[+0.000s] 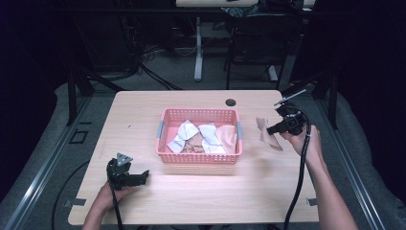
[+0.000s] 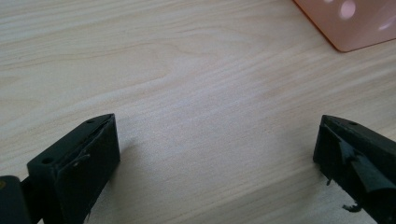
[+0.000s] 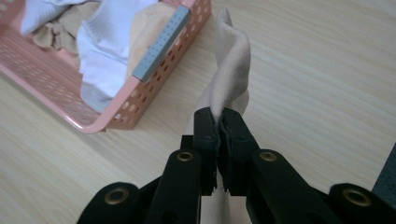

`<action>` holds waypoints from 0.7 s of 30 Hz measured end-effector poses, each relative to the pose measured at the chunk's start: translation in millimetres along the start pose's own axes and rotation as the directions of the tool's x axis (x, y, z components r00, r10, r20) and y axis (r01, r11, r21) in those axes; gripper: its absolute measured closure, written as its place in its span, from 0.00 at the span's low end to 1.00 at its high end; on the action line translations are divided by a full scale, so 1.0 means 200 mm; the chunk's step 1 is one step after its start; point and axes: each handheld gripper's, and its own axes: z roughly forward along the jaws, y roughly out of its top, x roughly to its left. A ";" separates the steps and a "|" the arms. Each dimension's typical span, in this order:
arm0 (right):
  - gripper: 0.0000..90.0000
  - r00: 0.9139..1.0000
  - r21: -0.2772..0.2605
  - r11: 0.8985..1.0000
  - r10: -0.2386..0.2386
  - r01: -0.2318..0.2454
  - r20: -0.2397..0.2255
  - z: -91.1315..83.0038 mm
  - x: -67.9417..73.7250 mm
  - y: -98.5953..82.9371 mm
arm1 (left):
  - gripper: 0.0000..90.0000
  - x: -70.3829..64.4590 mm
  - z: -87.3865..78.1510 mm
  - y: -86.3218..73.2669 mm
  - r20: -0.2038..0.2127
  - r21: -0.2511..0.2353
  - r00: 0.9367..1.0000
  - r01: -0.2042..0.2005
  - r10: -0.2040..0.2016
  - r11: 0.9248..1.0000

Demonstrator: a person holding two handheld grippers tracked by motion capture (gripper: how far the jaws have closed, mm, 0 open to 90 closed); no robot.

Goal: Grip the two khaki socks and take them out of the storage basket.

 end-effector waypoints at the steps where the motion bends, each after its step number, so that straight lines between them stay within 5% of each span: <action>1: 0.95 1.000 0.014 1.000 0.005 -0.005 0.001 0.01 -0.01 0.00 | 0.01 0.00 0.00 0.00 0.000 0.000 1.000 0.000 0.000 1.000; 21: 0.94 1.000 0.134 0.990 0.030 -0.030 0.003 0.31 -0.04 -0.06 | 0.00 0.00 0.00 0.00 0.000 0.000 1.000 0.000 0.000 1.000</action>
